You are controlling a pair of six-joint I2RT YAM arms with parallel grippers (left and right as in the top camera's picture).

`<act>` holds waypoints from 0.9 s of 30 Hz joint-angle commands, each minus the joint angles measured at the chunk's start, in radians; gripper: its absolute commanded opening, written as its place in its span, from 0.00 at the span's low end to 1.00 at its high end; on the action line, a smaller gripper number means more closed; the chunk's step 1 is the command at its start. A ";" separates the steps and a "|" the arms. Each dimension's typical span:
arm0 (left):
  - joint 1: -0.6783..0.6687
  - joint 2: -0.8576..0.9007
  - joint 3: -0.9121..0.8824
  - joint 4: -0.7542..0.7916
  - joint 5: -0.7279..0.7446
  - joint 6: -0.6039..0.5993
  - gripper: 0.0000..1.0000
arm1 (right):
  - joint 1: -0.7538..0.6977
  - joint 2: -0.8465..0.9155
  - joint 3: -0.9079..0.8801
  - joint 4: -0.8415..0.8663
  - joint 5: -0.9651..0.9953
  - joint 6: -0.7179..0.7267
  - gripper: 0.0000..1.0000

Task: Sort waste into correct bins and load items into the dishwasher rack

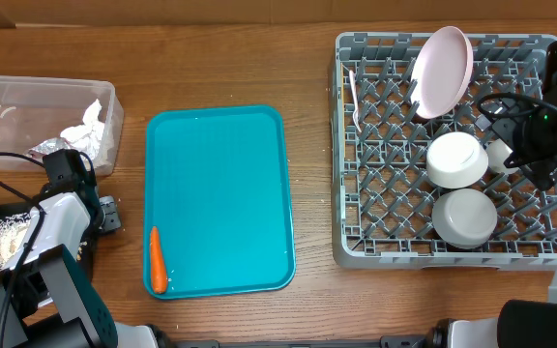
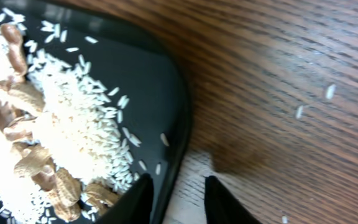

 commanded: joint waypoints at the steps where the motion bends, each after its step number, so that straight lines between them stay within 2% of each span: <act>1: 0.006 0.010 -0.008 0.003 -0.039 -0.001 0.24 | -0.003 -0.003 -0.003 0.004 -0.002 -0.002 1.00; 7: 0.006 0.010 -0.008 0.010 -0.039 -0.001 0.04 | -0.003 -0.003 -0.003 0.004 -0.002 -0.002 1.00; 23: 0.003 0.010 -0.008 0.055 -0.034 0.064 0.04 | -0.003 -0.003 -0.003 0.004 -0.002 -0.002 1.00; 27: 0.003 0.010 -0.008 0.072 0.016 0.140 0.04 | -0.003 -0.003 -0.003 0.004 -0.002 -0.002 1.00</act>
